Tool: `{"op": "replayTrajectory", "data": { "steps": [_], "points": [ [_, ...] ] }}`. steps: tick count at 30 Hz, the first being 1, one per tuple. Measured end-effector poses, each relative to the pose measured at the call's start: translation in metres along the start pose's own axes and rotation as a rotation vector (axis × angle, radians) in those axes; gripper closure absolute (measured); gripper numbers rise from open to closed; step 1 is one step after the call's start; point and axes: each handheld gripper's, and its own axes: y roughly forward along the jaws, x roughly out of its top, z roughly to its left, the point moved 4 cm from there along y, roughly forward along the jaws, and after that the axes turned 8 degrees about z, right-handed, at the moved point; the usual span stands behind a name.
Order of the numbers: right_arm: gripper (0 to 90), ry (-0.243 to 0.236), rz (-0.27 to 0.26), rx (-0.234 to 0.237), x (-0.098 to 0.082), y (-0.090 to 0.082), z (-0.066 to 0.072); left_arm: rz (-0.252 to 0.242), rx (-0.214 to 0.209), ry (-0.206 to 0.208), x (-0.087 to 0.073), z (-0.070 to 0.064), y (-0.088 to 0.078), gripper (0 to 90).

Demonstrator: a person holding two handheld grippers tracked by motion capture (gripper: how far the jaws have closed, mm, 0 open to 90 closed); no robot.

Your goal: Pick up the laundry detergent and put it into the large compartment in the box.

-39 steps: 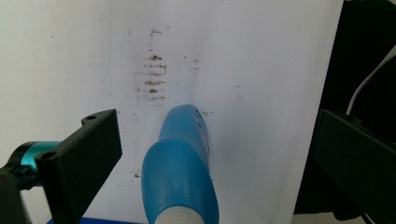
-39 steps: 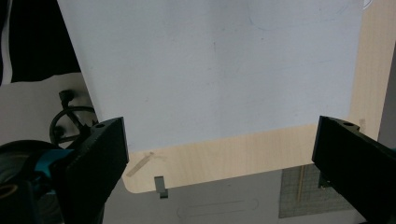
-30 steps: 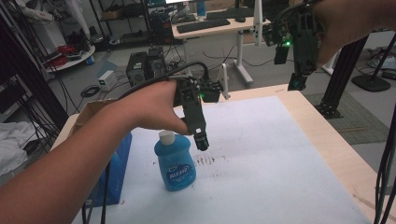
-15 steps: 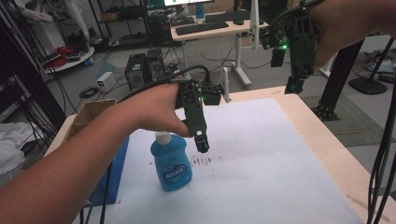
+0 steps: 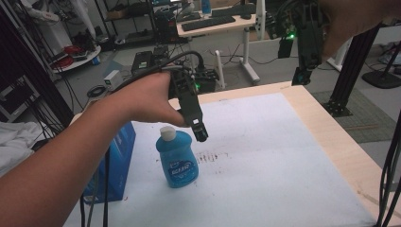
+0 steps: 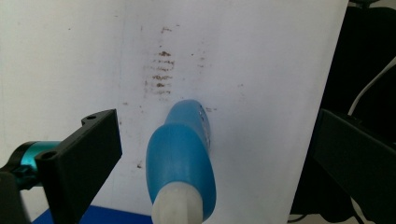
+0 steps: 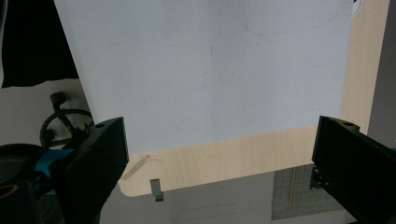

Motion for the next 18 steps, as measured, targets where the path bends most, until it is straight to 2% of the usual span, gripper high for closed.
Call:
{"op": "replayTrajectory", "data": {
  "steps": [7,18],
  "points": [
    [2.7,-0.006,0.003,0.001,0.006,0.0,0.001,-0.026,0.002,-0.043,-0.022,0.004,-0.004,1.7],
    [2.6,-0.01,0.004,0.001,0.018,0.001,0.002,-0.034,-0.026,-0.078,-0.05,0.012,0.009,1.7]
  ]
}}
